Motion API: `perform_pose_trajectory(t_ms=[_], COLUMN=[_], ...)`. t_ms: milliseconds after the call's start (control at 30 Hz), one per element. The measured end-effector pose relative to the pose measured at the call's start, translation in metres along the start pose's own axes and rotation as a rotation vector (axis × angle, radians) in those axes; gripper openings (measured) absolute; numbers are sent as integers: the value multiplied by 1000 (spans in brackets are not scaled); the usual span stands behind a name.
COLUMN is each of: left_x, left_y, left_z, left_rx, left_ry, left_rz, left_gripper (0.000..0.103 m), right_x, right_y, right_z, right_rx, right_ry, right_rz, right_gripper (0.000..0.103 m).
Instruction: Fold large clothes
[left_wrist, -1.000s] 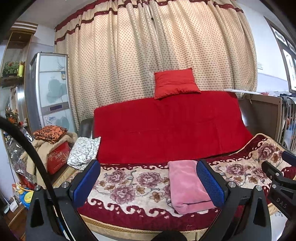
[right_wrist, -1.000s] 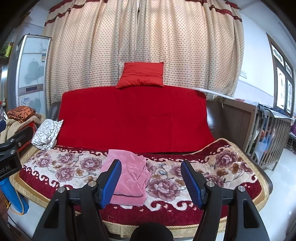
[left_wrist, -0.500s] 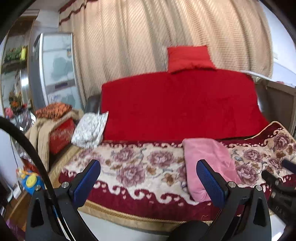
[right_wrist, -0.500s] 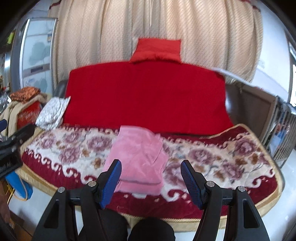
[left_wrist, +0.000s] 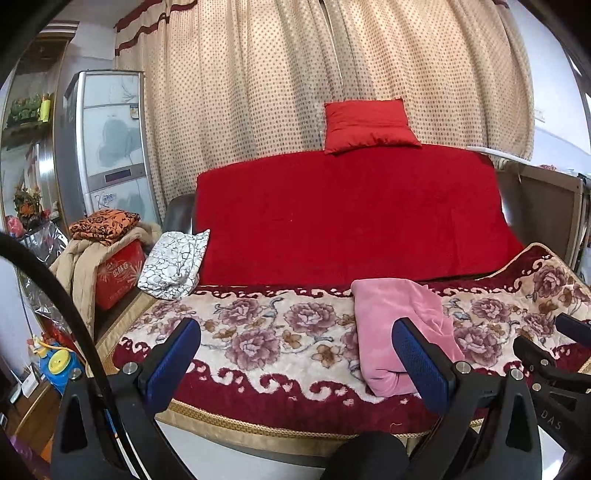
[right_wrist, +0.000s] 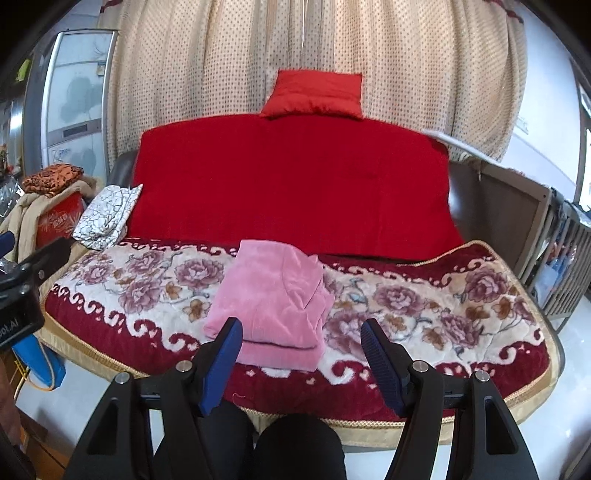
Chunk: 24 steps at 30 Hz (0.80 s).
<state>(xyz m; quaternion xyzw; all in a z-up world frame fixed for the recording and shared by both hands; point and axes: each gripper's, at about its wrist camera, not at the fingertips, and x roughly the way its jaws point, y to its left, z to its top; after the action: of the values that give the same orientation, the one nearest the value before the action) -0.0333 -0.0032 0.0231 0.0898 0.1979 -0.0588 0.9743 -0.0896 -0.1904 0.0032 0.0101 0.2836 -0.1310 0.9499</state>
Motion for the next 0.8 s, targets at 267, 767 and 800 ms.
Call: perform_pose_trajectory(t_ms=[267,767,800], left_x=[18,7,8], left_y=[-9,-32,-32], left_z=[-5,2,2], left_rx=[4,43,40], left_ry=[43,22,22], left_rz=[-2,-33,-32], left_gripper=[103,103,103], right_x=[11,10,10], right_y=[-7,-26,-26], right_z=[-2,-3,-3], right_rx=[24,68,69], right_ry=[10,-1,-1], right_rz=[4,9,8], right_gripper=[70,71,71])
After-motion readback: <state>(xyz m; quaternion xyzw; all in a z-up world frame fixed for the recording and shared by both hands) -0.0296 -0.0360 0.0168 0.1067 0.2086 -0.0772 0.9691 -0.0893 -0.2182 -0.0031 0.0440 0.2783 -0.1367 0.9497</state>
